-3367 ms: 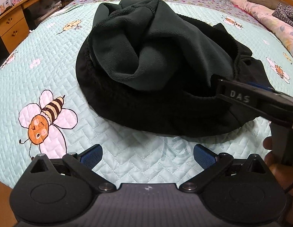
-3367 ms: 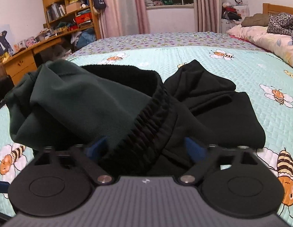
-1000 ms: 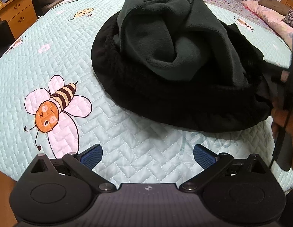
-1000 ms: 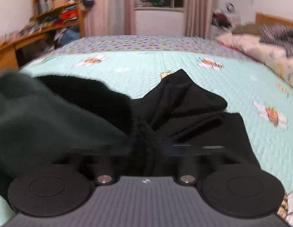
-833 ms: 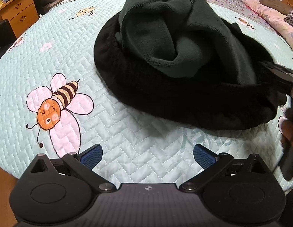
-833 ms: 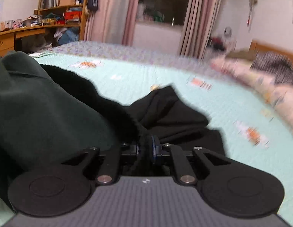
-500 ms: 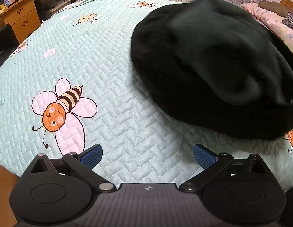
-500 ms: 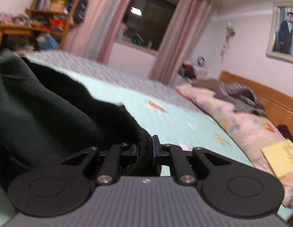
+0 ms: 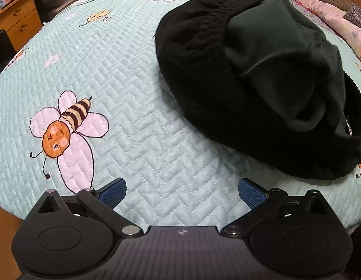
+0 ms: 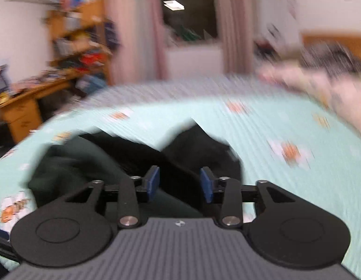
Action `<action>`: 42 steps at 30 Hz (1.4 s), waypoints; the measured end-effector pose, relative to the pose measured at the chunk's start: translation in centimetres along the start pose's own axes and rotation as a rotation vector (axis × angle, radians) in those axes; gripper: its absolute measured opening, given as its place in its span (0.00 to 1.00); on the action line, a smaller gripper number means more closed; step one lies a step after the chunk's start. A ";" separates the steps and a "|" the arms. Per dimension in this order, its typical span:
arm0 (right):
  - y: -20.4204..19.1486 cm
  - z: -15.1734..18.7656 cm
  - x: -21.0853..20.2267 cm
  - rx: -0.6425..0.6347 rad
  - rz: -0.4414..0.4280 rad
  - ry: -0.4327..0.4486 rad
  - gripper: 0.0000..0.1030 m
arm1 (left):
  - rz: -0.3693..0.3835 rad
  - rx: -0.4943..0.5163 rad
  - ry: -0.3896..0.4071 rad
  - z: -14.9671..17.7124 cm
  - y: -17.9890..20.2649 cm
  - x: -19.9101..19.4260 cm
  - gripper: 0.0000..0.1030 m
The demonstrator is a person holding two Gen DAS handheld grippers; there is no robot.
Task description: Fold clothes
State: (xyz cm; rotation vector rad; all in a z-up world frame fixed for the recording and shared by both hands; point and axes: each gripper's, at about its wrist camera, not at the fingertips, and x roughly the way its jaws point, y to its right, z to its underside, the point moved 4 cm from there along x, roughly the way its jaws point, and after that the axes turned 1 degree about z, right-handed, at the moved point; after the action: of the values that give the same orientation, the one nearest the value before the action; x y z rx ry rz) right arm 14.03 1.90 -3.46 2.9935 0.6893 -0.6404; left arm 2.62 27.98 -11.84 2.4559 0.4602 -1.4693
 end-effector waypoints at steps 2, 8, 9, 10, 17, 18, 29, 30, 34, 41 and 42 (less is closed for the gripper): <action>-2.6 -1.3 -0.2 -0.067 -0.072 0.052 0.56 | -0.002 -0.004 -0.004 0.0 -0.2 0.1 0.99; -8.2 -4.9 4.1 0.106 -0.418 -0.060 0.55 | 0.004 -0.005 -0.005 0.2 -0.4 0.0 0.99; -9.2 -5.1 5.2 0.176 -0.498 -0.112 0.55 | 0.005 -0.007 -0.004 0.2 -0.5 0.0 0.99; -9.7 -4.9 6.6 0.225 -0.510 -0.163 0.55 | 0.006 -0.010 -0.002 0.1 -0.6 0.0 0.99; -10.0 -2.1 14.3 0.441 -0.369 -0.401 0.55 | 0.019 -0.032 0.008 -0.2 -1.9 0.2 0.99; -10.1 -2.1 14.8 0.460 -0.371 -0.409 0.56 | 0.022 -0.038 0.003 -0.2 -2.0 0.4 0.99; -15.1 -2.4 17.6 0.348 -0.333 -0.482 0.72 | 0.038 -0.076 -0.011 -0.2 -3.1 0.7 0.99; -15.6 -2.4 17.6 0.324 -0.329 -0.489 0.71 | 0.038 -0.077 -0.009 -0.1 -3.1 0.7 0.99; -16.8 -1.8 17.2 0.239 -0.362 -0.463 0.39 | 0.030 -0.075 -0.014 0.0 -3.1 0.6 0.99; -15.6 -0.4 14.1 0.215 -0.449 -0.292 0.11 | 0.006 -0.059 -0.014 0.6 -2.9 0.1 0.99; -15.2 -0.4 13.5 0.228 -0.469 -0.256 0.10 | -0.001 -0.058 -0.013 0.7 -2.9 0.0 0.99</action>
State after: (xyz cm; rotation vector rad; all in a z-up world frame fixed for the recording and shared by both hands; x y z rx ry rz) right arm 18.83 21.34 -7.03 2.8640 1.3943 -1.1651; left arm 0.92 30.42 -12.27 2.4001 0.4946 -1.4501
